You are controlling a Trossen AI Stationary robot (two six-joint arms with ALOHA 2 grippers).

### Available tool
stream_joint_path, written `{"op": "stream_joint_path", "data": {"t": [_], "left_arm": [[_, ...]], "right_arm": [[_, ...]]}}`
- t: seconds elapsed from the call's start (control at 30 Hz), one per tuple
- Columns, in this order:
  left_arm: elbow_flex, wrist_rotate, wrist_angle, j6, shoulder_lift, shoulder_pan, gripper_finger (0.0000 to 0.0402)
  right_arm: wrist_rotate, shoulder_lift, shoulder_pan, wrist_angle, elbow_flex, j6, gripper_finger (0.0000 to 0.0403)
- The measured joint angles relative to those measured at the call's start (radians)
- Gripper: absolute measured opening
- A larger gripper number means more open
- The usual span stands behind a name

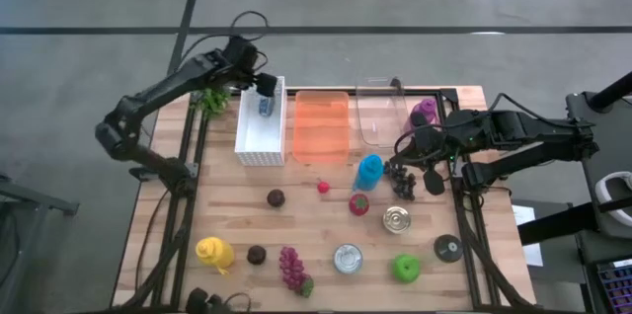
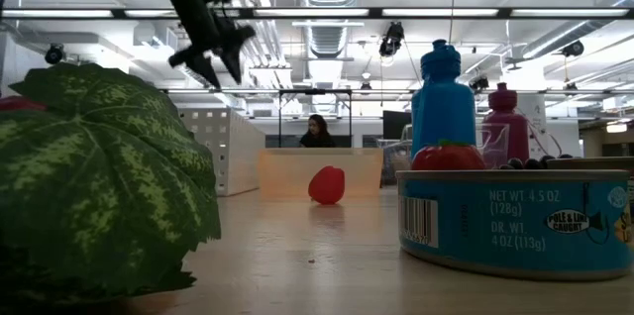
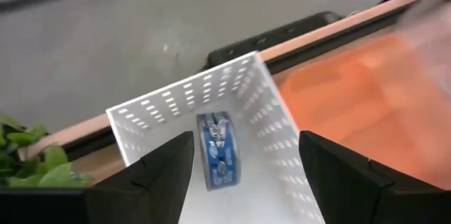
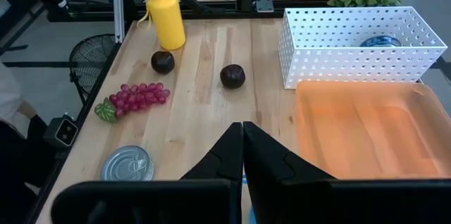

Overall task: Pick & Place Food Item
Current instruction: Put the blue tumbler into the transparent bin

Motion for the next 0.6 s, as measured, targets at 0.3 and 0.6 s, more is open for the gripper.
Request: {"op": "stream_joint_path", "data": {"t": [0.3,0.6], "left_arm": [[-0.001,0.002,-0.086,0.018,-0.221,-0.184,0.027],[-0.006,-0.044,-0.087,-0.029,-0.286,-0.513,0.0258]], "right_arm": [[0.0,0.0,0.0,0.0,0.0,-0.031,0.0008],[0.0,0.0,0.0,0.001,0.0,-0.028,0.0008]]}}
